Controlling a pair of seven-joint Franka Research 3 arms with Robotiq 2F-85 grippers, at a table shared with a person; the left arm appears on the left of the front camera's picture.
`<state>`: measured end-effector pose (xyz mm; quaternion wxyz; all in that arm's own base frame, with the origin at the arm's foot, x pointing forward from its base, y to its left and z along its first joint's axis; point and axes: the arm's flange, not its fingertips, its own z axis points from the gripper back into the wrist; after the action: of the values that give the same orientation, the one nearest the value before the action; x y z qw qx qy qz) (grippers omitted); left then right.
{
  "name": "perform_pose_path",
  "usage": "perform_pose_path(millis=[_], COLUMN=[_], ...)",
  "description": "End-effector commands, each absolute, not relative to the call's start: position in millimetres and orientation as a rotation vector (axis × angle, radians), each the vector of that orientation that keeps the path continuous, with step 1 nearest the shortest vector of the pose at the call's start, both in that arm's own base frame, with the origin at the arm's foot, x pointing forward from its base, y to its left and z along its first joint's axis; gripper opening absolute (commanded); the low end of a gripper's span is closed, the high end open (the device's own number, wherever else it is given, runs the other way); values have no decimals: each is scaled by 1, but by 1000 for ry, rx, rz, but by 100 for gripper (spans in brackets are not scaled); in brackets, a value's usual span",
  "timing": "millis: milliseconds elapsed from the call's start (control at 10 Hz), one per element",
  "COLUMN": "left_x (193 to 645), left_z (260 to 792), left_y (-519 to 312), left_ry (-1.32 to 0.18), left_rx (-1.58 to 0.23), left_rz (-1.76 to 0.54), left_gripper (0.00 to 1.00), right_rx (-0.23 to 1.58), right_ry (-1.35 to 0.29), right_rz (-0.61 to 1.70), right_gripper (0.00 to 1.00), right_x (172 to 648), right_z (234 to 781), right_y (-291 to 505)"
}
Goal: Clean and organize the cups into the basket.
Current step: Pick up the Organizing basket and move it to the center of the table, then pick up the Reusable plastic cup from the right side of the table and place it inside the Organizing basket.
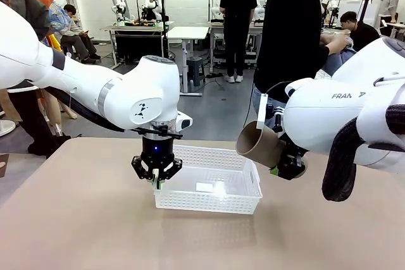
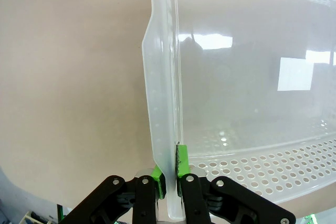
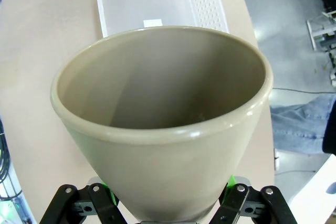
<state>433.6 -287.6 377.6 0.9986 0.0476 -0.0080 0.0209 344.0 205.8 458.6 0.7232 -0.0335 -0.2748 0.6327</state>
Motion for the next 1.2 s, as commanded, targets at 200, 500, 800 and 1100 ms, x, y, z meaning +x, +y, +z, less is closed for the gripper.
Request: perform_pose_path(millis=[200,500,800,1100], left_x=[434,434,434,434], left_z=[379,379,379,379], left_y=[-288,-288,-288,-288], left_ry=[-17,-17,-17,-17], left_rx=[91,91,91,91], left_rz=[44,44,44,44], left_gripper=[0,0,0,0], right_rx=[-160,-228,-101,-31], right_ry=[-160,18,-47,-168], right_rz=[1811,1891,1806,1661], right_gripper=[81,81,81,81], right_x=[341,358,391,408], right_z=[497,498,473,449], right_y=[267,312,330,318])
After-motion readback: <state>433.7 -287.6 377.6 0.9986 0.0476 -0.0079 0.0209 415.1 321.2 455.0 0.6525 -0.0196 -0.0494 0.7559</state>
